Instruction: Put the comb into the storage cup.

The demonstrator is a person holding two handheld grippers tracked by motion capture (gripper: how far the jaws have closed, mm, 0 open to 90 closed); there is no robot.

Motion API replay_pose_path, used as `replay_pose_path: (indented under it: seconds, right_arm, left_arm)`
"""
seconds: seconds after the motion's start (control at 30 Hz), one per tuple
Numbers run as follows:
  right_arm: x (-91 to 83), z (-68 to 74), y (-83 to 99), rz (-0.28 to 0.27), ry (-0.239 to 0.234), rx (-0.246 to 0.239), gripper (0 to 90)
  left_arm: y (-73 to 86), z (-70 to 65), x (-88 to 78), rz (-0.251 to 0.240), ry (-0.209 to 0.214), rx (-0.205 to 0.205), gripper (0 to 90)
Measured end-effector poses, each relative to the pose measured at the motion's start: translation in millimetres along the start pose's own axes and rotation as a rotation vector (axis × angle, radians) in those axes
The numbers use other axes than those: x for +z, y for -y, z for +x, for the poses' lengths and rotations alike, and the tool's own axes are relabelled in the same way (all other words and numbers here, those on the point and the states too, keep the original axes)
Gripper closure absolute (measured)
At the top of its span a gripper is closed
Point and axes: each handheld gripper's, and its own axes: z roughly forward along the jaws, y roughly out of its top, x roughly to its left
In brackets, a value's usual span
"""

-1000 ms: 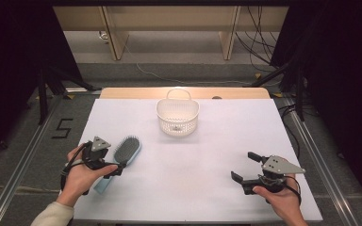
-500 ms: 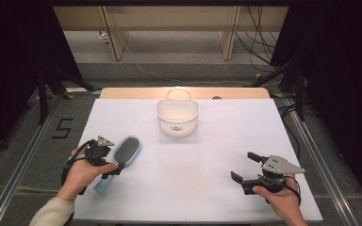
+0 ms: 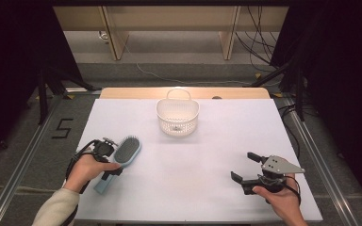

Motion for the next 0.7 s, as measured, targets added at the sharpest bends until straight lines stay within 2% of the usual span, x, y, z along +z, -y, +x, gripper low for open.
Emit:
replay_pose_path:
  seconds: [0.2,0.53,0.63,0.7]
  right_arm:
    - [-0.2,0.0,0.0,0.0,-0.001,-0.001,5.2]
    - [0.0,0.2,-0.1,0.0,-0.001,0.0,5.2]
    - [0.0,0.1,0.0,0.001,-0.001,0.0,5.2]
    - [-0.1,0.0,0.0,-0.001,-0.001,0.0,5.2]
  left_arm:
    - [-3.1,0.9,8.5,0.049,0.011,0.002,27.9]
    - [-7.5,2.6,13.5,0.083,0.029,-0.002,36.3]
    - [-9.8,3.5,13.3,0.105,0.051,0.002,38.0]
    - [-11.4,4.5,13.6,0.12,0.037,0.011,39.9]
